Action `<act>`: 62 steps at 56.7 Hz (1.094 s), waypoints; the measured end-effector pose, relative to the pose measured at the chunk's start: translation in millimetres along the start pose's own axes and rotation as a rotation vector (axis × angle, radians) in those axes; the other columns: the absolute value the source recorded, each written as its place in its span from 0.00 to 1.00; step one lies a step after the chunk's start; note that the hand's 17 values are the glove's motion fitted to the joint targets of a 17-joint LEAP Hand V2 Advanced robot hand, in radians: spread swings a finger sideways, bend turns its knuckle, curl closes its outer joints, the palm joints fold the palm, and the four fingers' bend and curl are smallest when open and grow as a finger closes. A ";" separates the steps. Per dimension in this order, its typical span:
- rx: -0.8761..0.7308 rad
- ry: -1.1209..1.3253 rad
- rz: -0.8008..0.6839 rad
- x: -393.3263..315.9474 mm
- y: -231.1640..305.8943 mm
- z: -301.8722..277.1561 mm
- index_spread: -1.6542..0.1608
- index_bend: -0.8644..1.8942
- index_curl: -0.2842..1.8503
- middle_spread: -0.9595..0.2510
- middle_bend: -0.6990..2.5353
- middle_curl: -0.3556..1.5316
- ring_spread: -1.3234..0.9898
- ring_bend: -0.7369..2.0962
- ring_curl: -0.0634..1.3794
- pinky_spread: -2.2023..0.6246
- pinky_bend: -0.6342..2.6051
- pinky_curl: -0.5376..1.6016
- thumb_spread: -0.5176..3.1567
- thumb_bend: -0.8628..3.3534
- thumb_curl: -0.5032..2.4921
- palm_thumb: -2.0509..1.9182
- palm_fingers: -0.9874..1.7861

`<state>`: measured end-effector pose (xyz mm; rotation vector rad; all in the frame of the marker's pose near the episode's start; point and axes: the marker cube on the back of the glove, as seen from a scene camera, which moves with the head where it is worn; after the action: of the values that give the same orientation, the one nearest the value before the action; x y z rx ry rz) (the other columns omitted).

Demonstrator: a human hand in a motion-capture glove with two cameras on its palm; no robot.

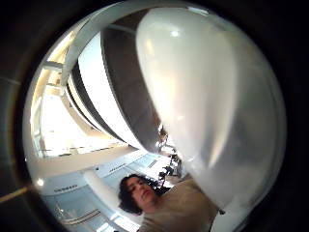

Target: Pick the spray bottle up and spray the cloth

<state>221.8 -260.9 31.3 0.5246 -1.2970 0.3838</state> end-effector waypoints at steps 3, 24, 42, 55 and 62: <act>0.005 -0.006 0.022 14.8 -8.1 7.5 0.79 0.41 0.37 0.75 0.35 0.44 0.54 0.38 0.30 0.83 0.23 0.38 0.52 0.21 0.28 0.71 0.63; -0.100 -0.024 0.154 41.9 -4.9 26.3 0.76 0.39 0.37 0.77 0.33 0.43 0.55 0.37 0.30 0.84 0.23 0.35 0.51 0.20 0.27 0.70 0.62; -0.061 -0.009 0.102 17.7 89.7 -24.6 0.75 0.33 0.29 0.85 0.30 0.41 0.58 0.38 0.30 0.85 0.29 0.39 0.47 0.20 0.27 0.70 0.50; -0.111 0.187 0.000 -3.2 214.8 -53.3 0.75 0.37 0.27 0.86 0.29 0.40 0.58 0.38 0.30 0.86 0.30 0.40 0.46 0.20 0.27 0.69 0.53; -0.081 0.202 -0.019 -9.5 286.2 -68.1 0.76 0.37 0.28 0.86 0.28 0.40 0.58 0.38 0.29 0.86 0.30 0.41 0.46 0.20 0.27 0.69 0.54</act>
<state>117.7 13.5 52.9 0.4190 -1.1073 0.3576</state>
